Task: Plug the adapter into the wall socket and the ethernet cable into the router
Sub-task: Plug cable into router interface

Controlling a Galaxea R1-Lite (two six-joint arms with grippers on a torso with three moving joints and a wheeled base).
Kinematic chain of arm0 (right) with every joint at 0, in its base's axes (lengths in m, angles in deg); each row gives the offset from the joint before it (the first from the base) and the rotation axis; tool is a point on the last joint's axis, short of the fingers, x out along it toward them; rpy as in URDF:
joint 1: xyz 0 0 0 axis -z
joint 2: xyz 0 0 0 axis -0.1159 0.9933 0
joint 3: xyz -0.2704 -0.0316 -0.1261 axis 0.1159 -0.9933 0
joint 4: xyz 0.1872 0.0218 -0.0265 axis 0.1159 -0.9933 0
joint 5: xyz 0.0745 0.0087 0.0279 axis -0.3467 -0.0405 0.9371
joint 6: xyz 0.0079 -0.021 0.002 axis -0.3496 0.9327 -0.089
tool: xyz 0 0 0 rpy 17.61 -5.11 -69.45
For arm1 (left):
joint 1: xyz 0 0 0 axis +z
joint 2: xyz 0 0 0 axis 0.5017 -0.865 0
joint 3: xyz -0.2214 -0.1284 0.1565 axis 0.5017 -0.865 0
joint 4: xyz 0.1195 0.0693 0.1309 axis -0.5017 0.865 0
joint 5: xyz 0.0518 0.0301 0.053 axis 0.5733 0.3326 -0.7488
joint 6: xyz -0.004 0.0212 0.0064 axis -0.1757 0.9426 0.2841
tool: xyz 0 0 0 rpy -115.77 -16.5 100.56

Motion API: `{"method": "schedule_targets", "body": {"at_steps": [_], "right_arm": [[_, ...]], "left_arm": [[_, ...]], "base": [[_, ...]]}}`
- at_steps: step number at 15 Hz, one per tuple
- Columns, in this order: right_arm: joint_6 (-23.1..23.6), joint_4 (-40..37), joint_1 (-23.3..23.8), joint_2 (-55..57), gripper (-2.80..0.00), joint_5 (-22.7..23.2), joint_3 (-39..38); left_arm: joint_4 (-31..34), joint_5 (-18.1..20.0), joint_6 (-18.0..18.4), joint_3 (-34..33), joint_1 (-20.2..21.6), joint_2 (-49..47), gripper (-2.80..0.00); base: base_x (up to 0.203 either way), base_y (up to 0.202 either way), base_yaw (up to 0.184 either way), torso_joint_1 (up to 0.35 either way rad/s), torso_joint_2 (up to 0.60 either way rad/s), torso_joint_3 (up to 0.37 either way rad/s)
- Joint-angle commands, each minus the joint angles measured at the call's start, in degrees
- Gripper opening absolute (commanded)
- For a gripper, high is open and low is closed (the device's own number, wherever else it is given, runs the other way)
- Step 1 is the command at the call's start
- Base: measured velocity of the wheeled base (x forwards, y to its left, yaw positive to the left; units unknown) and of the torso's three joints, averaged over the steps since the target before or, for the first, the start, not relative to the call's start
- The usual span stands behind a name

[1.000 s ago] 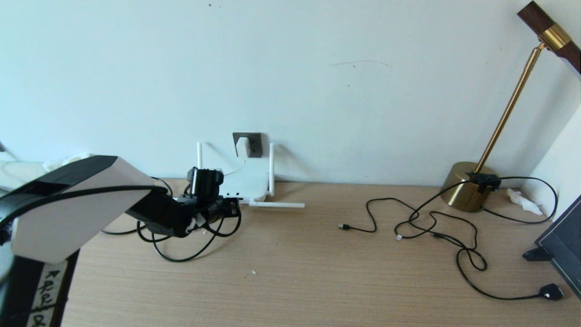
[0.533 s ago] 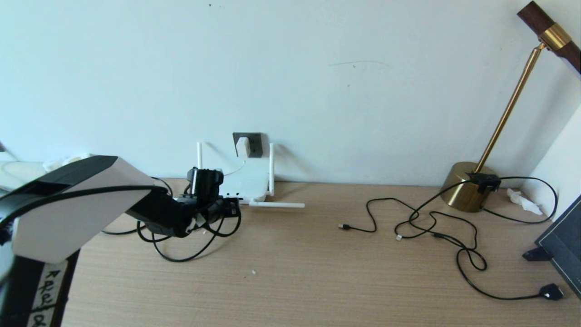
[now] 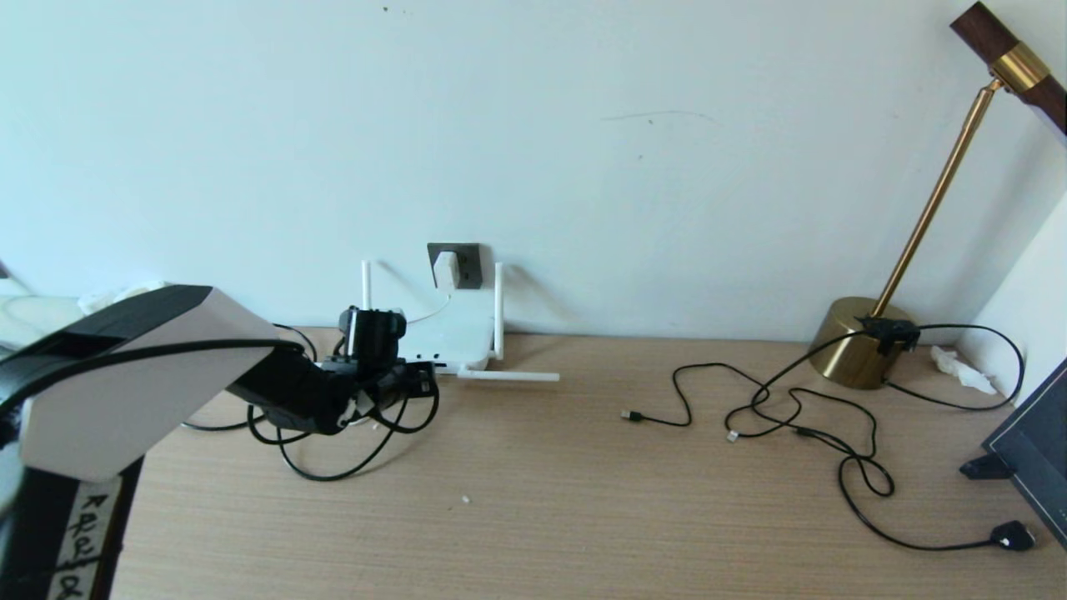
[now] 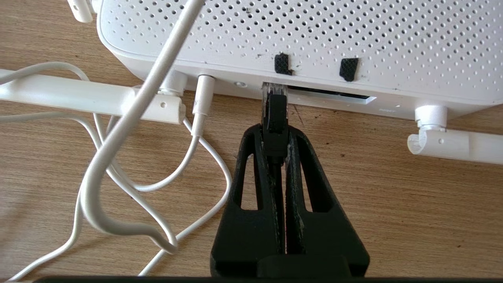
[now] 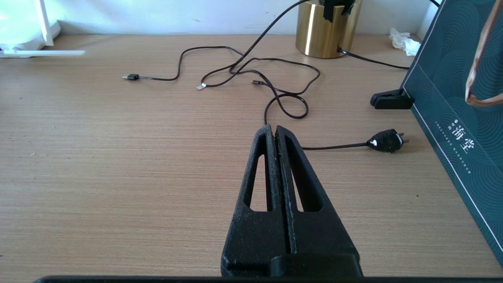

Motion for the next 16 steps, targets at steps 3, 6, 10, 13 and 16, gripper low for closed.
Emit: {"method": "schedule_targets", "body": {"at_steps": [3, 6, 10, 13, 16], "right_arm": [[-0.01, 0.04, 0.03, -0.02, -2.80, -0.04, 0.00], [-0.01, 0.04, -0.06, 0.03, -2.80, -0.04, 0.00], [-0.01, 0.04, -0.06, -0.02, -2.80, -0.04, 0.00], [-0.01, 0.04, -0.06, -0.02, -2.80, -0.04, 0.00], [-0.01, 0.04, -0.06, -0.02, -2.80, -0.04, 0.00]], "left_arm": [[-0.09, -0.03, -0.06, -0.09, 0.06, -0.02, -2.80], [-0.06, -0.10, -0.06, -0.09, 0.15, 0.16, -2.80], [0.00, -0.01, -0.06, -0.09, 0.33, 0.07, -2.80], [0.00, -0.01, 0.03, 0.27, 0.33, -0.04, -2.80], [0.08, -0.09, 0.20, 1.32, 0.24, -0.63, -2.80]], "base": [[0.000, 0.000, 0.000, 0.000, 0.00, 0.000], [0.000, 0.000, 0.000, 0.000, 0.00, 0.000], [0.000, 0.000, 0.000, 0.000, 0.00, 0.000], [0.000, 0.000, 0.000, 0.000, 0.00, 0.000], [0.000, 0.000, 0.000, 0.000, 0.00, 0.000]]}}
